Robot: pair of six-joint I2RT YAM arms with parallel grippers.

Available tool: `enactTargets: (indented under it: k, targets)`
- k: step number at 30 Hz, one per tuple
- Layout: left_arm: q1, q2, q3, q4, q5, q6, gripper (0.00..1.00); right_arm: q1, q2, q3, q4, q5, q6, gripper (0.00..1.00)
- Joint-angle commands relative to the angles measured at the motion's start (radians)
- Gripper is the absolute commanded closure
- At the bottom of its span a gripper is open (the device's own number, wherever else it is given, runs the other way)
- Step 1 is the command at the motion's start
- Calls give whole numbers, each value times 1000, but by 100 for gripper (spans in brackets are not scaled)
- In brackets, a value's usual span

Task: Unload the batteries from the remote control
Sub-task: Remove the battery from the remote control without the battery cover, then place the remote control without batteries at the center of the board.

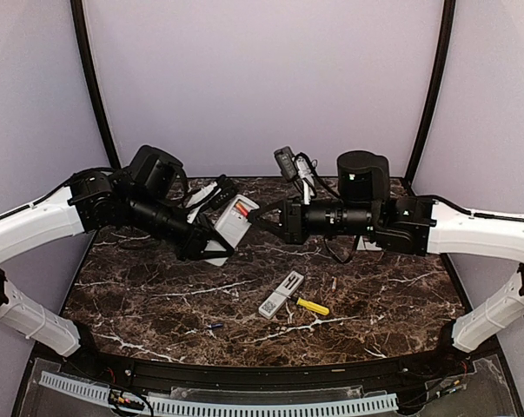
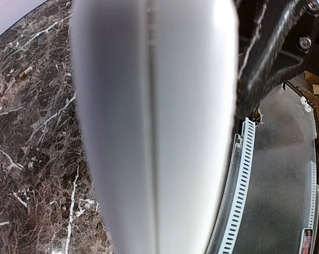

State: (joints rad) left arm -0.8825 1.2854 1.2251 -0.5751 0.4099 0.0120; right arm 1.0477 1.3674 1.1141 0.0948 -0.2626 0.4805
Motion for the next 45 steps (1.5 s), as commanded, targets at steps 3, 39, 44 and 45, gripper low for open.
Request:
enactTargets:
  k: [3,39,44,45]
  targets:
    - [-6,53,61,-118,66,-70,100,21,34,60,-125,143,-69,100]
    - [3,283,14,-204,-421,-111,100,-104,-2,-163,8,121,151,75]
    - [28,287,-4,-172,-292,-126,100,-114,-10,-179,6,131,154,73]
    - [39,288,-18,-152,-264,-138,99,-116,-11,-182,8,132,154,71]
